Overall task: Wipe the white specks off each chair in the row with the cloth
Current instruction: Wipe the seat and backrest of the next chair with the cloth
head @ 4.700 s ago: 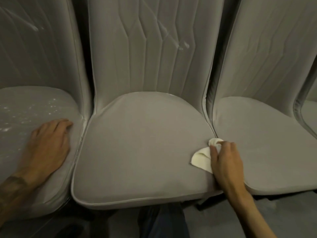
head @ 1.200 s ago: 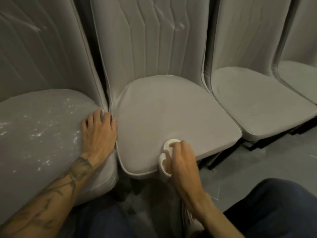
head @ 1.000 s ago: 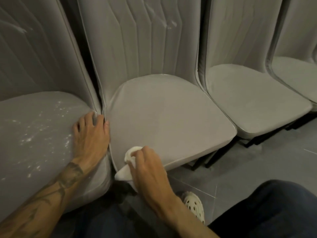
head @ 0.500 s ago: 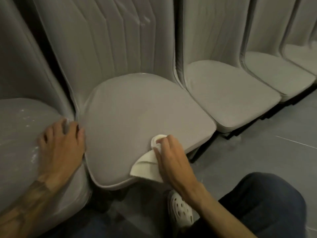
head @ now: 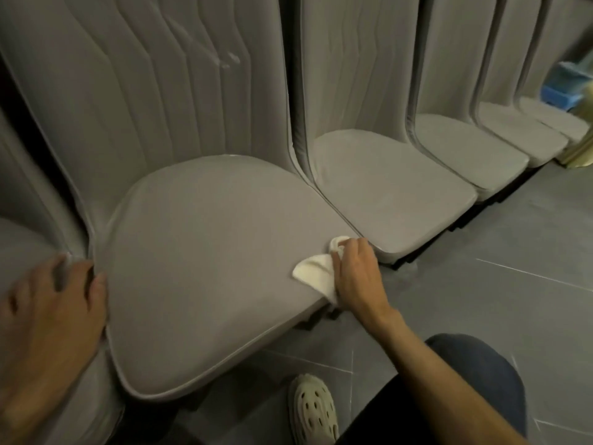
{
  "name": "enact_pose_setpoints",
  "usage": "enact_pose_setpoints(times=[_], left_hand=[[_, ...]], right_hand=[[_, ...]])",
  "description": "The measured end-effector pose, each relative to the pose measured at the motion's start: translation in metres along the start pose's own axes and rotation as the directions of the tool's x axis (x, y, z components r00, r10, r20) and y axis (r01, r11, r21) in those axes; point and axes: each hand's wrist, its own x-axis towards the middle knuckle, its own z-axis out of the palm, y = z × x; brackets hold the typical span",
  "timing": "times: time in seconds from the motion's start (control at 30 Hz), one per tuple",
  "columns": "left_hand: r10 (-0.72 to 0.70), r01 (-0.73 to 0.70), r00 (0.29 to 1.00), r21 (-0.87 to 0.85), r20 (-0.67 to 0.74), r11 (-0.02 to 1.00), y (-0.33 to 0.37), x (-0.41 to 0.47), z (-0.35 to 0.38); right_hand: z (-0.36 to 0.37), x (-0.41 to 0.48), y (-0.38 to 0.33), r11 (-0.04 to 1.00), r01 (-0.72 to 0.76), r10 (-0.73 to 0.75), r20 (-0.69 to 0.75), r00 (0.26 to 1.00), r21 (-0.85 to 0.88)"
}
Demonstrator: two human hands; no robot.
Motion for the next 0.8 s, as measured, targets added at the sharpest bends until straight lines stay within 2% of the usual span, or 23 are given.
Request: enact_pose_setpoints(times=[0.07, 0.13, 0.27, 0.37, 0.53, 0.7, 0.8], left_hand=[[0.066, -0.065, 0.997, 0.027, -0.026, 0.998, -0.018, -0.006, 0.027], [0.06, -0.06, 0.998, -0.005, -0.011, 0.998, -0.019, -0.009, 0.033], [0.001, 0.003, 0.99, -0.025, 0.139, 1.0, -0.009, -0.003, 0.021], [-0.042, 0.049, 0.981, -0.03, 0.187, 0.998, -0.003, 0.0, 0.014], [-0.094, 0.115, 0.98, -0.112, 0.177, 0.987, 0.012, 0.0, -0.004], [-0.165, 0.191, 0.976, -0.194, 0.145, 0.962, 0.031, 0.001, -0.026], [-0.183, 0.198, 0.974, -0.103, 0.136, 0.975, 0.038, 0.003, -0.033]], right_hand=[[-0.003, 0.036, 0.018, 0.995, -0.084, 0.086, 0.036, 0.996, -0.053], [-0.004, 0.064, 0.021, 0.992, -0.11, 0.117, 0.123, 0.985, -0.064], [-0.004, 0.061, 0.025, 0.999, -0.037, 0.042, 0.17, 0.985, -0.034], [-0.005, 0.051, 0.039, 1.0, 0.023, -0.019, 0.226, 0.974, -0.016], [0.035, 0.111, 0.019, 0.998, 0.05, -0.055, 0.186, 0.981, 0.034], [0.066, 0.168, -0.012, 0.998, 0.018, -0.029, 0.18, 0.983, 0.062], [0.054, 0.142, 0.001, 0.993, 0.089, -0.098, 0.118, 0.988, 0.08]])
